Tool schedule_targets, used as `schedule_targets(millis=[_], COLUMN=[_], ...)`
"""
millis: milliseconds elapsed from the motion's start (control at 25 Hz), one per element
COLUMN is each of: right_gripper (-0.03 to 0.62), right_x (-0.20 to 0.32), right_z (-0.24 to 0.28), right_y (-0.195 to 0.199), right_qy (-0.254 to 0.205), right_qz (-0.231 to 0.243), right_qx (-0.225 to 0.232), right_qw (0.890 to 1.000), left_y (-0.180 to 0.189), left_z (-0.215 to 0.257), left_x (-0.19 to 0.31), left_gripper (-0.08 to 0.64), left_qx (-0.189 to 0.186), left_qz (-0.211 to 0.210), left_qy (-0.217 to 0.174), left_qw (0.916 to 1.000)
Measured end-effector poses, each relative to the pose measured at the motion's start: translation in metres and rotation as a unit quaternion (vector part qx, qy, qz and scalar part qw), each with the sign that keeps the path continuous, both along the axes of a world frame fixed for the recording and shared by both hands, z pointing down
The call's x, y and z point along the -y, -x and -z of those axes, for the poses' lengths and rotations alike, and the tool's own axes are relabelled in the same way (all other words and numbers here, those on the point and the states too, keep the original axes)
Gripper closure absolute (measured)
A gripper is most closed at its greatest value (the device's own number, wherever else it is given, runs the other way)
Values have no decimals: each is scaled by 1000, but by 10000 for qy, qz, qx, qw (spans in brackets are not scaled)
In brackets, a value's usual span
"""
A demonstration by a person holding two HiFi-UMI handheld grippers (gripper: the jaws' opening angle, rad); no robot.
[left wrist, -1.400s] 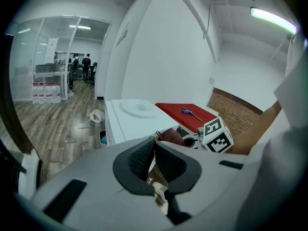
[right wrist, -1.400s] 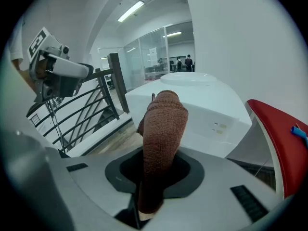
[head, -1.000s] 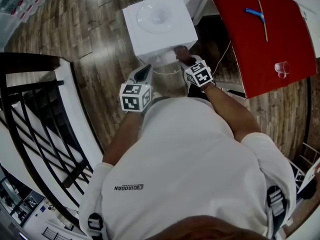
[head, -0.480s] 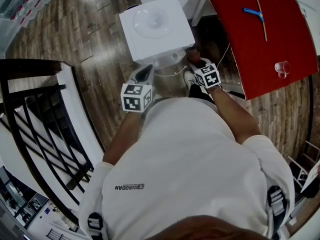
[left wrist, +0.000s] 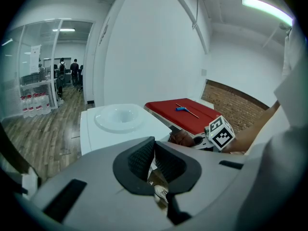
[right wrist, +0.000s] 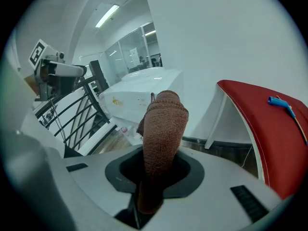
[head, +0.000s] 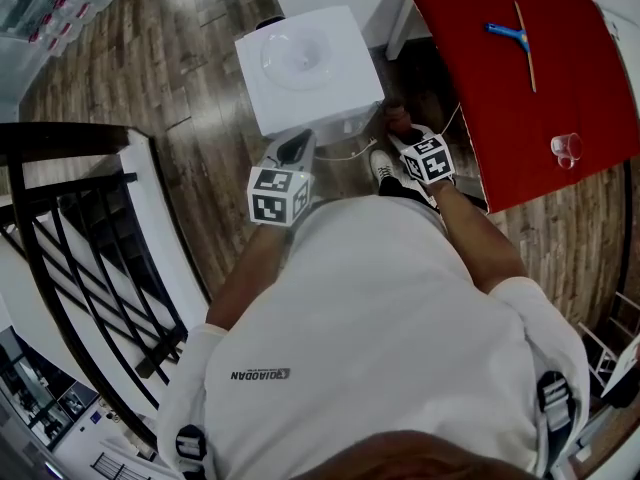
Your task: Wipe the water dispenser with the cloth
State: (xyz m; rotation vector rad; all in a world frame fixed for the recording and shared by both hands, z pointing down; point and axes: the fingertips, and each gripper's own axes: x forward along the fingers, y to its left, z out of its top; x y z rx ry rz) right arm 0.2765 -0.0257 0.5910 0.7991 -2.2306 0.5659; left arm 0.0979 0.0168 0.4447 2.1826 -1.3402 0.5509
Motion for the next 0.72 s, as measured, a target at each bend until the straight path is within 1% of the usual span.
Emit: schedule_targets(millis=[160, 320, 520, 640, 720], right_gripper=[520, 520, 520, 520, 520], right_x=[0, 4, 29, 48, 60], right_z=[11, 24, 54, 71, 82], right_y=[0, -5, -11, -6, 1], right_qy=[98, 333, 373, 506, 505], right_qz=[353, 530, 479, 427, 503], right_qx=[85, 307, 879, 1259, 1409], right_qw=[9993, 9976, 9943, 9898, 9875], left_y=[-3, -11, -25, -35, -42], left_z=[2, 6, 12, 18, 22], left_x=[7, 15, 33, 45, 53], left_gripper=[559, 559, 559, 560, 560], left_qx=[81, 147, 267, 279, 274], left_qz=[57, 115, 117, 174, 199], left_qy=[-8, -60, -196, -270, -295], left_qw=[10000, 9998, 9994, 9991, 9990])
